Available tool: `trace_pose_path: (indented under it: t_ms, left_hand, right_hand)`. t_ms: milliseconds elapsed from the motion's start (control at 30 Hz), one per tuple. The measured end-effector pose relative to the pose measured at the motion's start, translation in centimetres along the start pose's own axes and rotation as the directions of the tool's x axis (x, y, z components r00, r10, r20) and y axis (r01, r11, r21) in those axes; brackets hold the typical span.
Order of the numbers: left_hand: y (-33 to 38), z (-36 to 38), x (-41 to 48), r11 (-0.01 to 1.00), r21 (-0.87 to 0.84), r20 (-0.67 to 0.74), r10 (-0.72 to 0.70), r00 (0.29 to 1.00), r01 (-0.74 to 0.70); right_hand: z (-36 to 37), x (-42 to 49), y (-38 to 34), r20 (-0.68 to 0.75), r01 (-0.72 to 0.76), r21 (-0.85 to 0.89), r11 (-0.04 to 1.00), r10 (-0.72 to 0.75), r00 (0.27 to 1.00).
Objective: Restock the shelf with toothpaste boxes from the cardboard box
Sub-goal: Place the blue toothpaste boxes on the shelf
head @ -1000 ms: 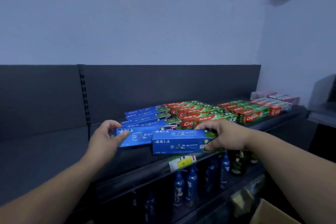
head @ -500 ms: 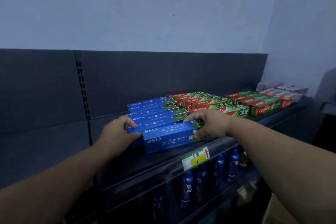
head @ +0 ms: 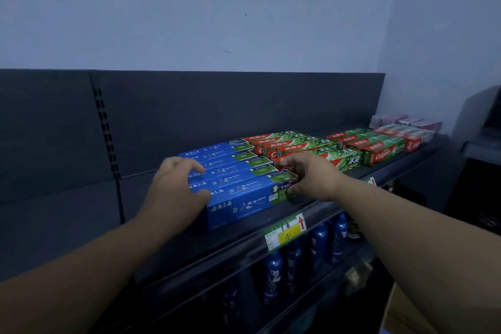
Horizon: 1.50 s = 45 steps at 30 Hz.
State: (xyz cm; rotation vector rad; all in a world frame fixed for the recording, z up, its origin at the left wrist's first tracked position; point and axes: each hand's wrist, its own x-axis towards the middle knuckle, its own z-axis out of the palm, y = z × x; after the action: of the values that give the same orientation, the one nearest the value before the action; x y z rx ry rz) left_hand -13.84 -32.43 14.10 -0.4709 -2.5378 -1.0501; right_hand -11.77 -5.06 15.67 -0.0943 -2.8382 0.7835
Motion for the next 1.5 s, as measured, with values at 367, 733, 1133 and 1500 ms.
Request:
trace_pose_path:
  t_ms: [367,733,1133,1500]
  left_hand:
    - [10.3,9.2,-3.0,0.959,-0.074,0.152,0.28,0.948,-0.272]
    - [18.9,27.3,-12.6,0.958,-0.131,0.511,0.285,0.811,-0.254]
    - [18.3,39.8,-21.8,0.966,0.034,0.746,0.147,0.65,-0.258]
    - [16.0,46.7,-23.5,0.831,0.173,0.915,0.062,0.399,-0.528]
  right_hand:
    - [-3.9,-8.6,9.4,-0.097,-0.139,0.073,0.988,0.146,0.985]
    - [-4.3,-24.4,27.1,0.006,-0.456,0.061,0.888,0.456,0.89]
    - [1.2,-34.0,37.5,0.211,-0.582,-0.044,0.812,0.577,0.789]
    - [6.8,-36.9,41.0,0.313,-0.762,-0.157,0.628,0.763,0.565]
